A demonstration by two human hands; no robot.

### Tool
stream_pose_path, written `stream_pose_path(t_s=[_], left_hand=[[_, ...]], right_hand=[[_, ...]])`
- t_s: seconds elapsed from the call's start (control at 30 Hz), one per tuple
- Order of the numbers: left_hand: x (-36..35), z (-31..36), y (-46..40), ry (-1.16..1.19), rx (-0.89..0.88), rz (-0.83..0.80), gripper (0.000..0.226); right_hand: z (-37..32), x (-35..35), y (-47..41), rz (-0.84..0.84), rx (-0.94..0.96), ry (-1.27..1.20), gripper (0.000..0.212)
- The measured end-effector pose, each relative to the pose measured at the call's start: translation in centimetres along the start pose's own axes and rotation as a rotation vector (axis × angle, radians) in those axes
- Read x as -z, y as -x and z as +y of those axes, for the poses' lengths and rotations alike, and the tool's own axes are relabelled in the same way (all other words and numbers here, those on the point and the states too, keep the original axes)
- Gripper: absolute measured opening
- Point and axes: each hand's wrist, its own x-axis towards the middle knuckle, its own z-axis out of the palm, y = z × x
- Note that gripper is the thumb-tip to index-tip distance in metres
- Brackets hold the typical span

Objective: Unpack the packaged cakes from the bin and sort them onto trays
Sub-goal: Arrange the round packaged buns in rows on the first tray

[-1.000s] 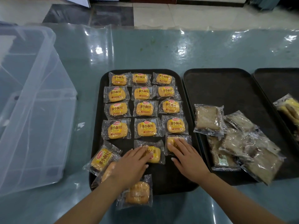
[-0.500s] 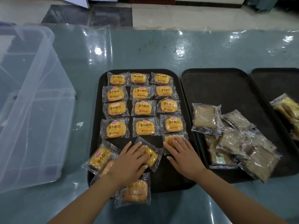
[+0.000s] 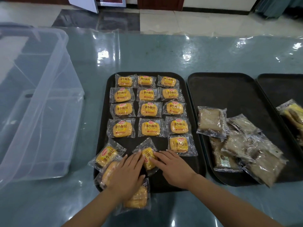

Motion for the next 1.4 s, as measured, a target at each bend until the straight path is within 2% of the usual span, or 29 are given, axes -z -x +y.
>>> stream_pose_path(t_s=[0.07, 0.2, 0.33, 0.43, 0.7, 0.77, 0.9, 1.0, 1.2, 1.33, 1.4], left_hand=[[0.0, -0.3, 0.7, 0.015, 0.028, 0.003, 0.07], [-0.4, -0.8, 1.7, 0.021, 0.033, -0.034, 0.057], [-0.4, -0.8, 1.5, 0.003, 0.031, -0.037, 0.052], [-0.2, -1.2, 1.3, -0.015, 0.06, -0.026, 0.05], [0.4, -1.7, 1.9, 0.064, 0.102, -0.138, 0.058], [0.0, -2.1, 2.2, 0.031, 0.067, -0.12, 0.052], [0.5, -2.7, 2.1, -0.019, 0.101, -0.138, 0.049], [0.1, -3.1, 1.8, -0.101, 0.102, -0.145, 0.052], [0.7, -3.7, 1.6, 0.003, 0.15, -0.249, 0.053], [1.6, -4.4, 1.5, -0.004, 0.225, -0.159, 0.066], [1.5, -5.0, 1.8, 0.0, 0.281, -0.173, 0.068]], right_hand=[[-0.7, -0.1, 0.2, 0.033, 0.026, 0.053, 0.068], [-1.2, 0.0, 0.1, 0.088, 0.095, 0.104, 0.06], [-0.6, 1.1, -1.0, 0.042, 0.166, 0.112, 0.055], [-0.2, 1.3, -1.4, -0.05, 0.156, 0.024, 0.059], [-1.4, 1.0, -1.2, 0.063, 0.027, 0.057, 0.054], [-1.4, 1.2, -1.3, 0.084, 0.053, 0.025, 0.054], [-0.8, 0.9, -0.8, 0.008, 0.155, -0.027, 0.057], [-0.7, 0.6, -0.7, -0.017, 0.11, -0.007, 0.059], [-1.4, 0.8, -2.1, 0.031, -0.068, 0.038, 0.062], [-1.5, 0.9, -2.6, 0.038, -0.1, 0.005, 0.063], [-1.5, 0.4, -2.3, 0.019, -0.105, -0.001, 0.063]])
